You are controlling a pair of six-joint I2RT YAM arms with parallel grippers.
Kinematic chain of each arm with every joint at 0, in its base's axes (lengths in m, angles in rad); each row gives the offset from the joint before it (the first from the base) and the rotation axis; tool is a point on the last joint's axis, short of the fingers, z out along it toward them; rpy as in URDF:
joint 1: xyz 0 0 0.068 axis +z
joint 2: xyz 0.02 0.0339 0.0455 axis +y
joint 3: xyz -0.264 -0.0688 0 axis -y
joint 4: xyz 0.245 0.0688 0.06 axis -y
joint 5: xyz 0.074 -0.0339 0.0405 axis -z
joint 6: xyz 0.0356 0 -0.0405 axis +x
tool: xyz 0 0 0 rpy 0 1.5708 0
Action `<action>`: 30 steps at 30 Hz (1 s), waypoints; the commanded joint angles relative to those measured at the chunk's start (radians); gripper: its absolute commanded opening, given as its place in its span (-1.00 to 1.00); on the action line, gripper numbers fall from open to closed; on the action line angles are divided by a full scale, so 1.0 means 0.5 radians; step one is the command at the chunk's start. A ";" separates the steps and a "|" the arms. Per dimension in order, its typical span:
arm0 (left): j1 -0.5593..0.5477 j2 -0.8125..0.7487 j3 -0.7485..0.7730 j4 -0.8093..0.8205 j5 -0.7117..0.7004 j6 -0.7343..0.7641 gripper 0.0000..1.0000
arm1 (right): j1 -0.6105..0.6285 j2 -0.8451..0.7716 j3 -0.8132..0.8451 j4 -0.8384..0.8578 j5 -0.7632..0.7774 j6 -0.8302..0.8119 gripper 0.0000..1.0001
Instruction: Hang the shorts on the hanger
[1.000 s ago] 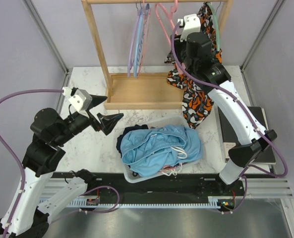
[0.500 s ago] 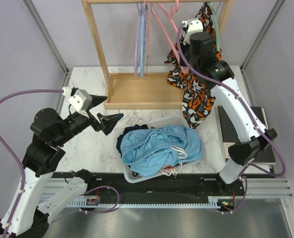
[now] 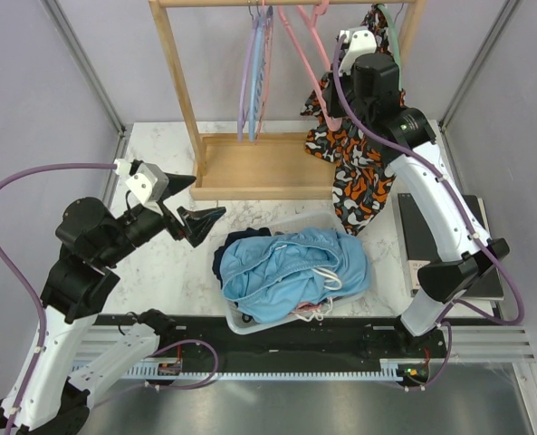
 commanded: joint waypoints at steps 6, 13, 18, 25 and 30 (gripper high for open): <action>0.013 0.019 0.003 0.068 0.044 0.018 0.99 | -0.008 -0.232 0.043 0.209 -0.065 0.037 -1.00; 0.013 0.038 -0.004 0.074 0.050 0.008 0.99 | -0.008 -0.413 -0.187 0.061 -0.044 0.034 -1.00; 0.013 0.050 -0.013 0.080 0.053 0.011 0.99 | -0.008 -0.554 -0.335 0.037 -0.037 -0.009 -1.00; 0.013 0.053 -0.037 0.028 0.121 0.042 0.99 | -0.008 -0.766 -0.491 -0.282 -0.151 -0.009 -1.00; 0.013 0.020 -0.123 -0.106 0.191 0.039 0.99 | -0.005 -1.057 -0.782 -0.485 -0.371 -0.092 -1.00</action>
